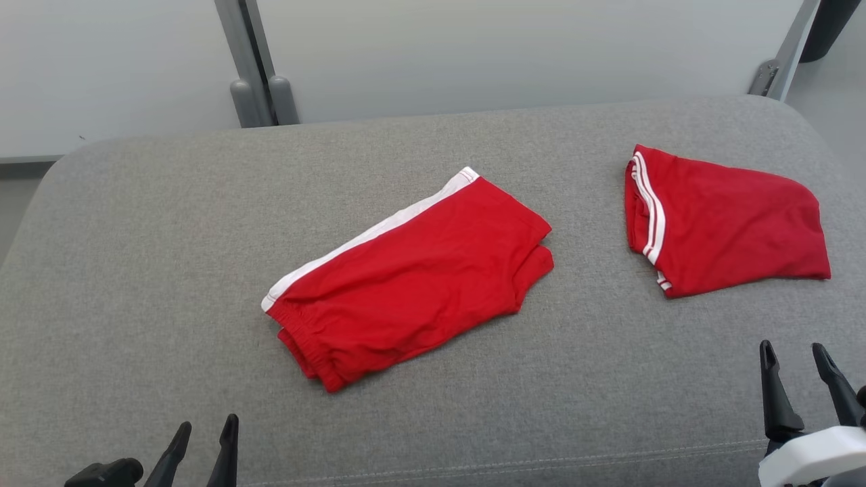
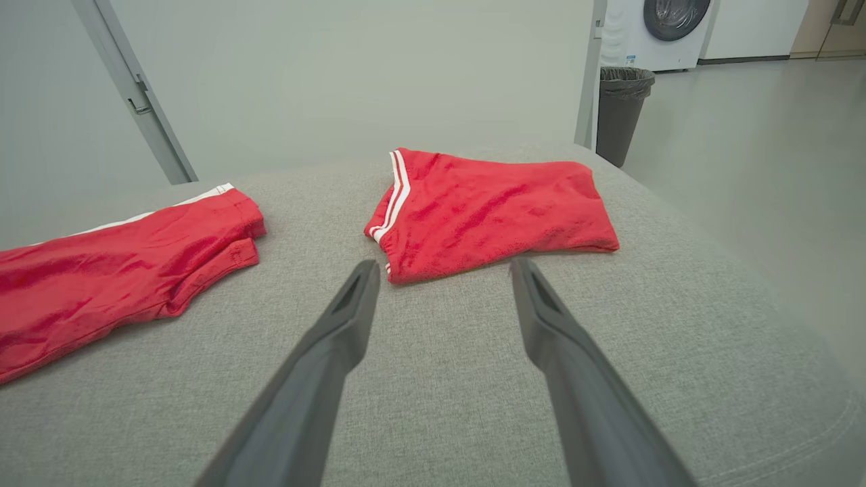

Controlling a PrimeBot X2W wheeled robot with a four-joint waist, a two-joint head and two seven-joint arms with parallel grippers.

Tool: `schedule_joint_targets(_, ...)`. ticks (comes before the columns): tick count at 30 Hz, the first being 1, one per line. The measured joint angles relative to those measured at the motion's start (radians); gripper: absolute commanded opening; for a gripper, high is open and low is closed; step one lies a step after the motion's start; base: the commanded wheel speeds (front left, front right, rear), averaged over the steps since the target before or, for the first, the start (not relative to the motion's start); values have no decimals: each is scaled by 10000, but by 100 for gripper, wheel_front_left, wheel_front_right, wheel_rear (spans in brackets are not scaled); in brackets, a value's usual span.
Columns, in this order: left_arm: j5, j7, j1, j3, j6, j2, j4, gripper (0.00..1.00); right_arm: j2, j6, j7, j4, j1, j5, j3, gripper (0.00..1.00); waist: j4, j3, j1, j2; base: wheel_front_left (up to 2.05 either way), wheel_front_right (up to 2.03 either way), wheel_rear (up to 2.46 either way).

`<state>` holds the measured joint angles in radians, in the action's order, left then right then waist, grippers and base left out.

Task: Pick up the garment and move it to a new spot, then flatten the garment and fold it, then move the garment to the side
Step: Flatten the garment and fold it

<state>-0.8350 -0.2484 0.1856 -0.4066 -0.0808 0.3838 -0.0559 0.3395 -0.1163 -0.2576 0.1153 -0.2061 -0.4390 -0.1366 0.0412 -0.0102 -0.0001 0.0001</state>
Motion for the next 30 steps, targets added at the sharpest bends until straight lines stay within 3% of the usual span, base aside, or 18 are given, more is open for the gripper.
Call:
schedule_joint_targets(9,157,-2,34,506,15,-460,245,100,-483,-15,0,-690,-741,192,211,100,-107,-23,0,0,0,0,0)
schedule_joint_targets(14,-957,-2,33,635,360,-1202,67,100,-562,-15,0,-1083,-952,395,163,100,-289,134,0,0,0,0,0)
schedule_joint_targets(20,-1737,127,-252,660,627,-1569,-301,100,-629,-13,0,-1338,-1009,631,71,100,-574,349,0,0,0,0,0)
schedule_joint_targets(26,-3196,635,-766,1049,826,-2115,-765,100,-732,-12,0,-1528,-1020,721,52,100,-957,570,0,0,0,0,0)
schedule_joint_targets(30,-3847,1047,-1066,1294,895,-2173,-1262,100,-790,4,0,-1620,-1022,790,52,100,-1217,726,0,0,0,0,0)
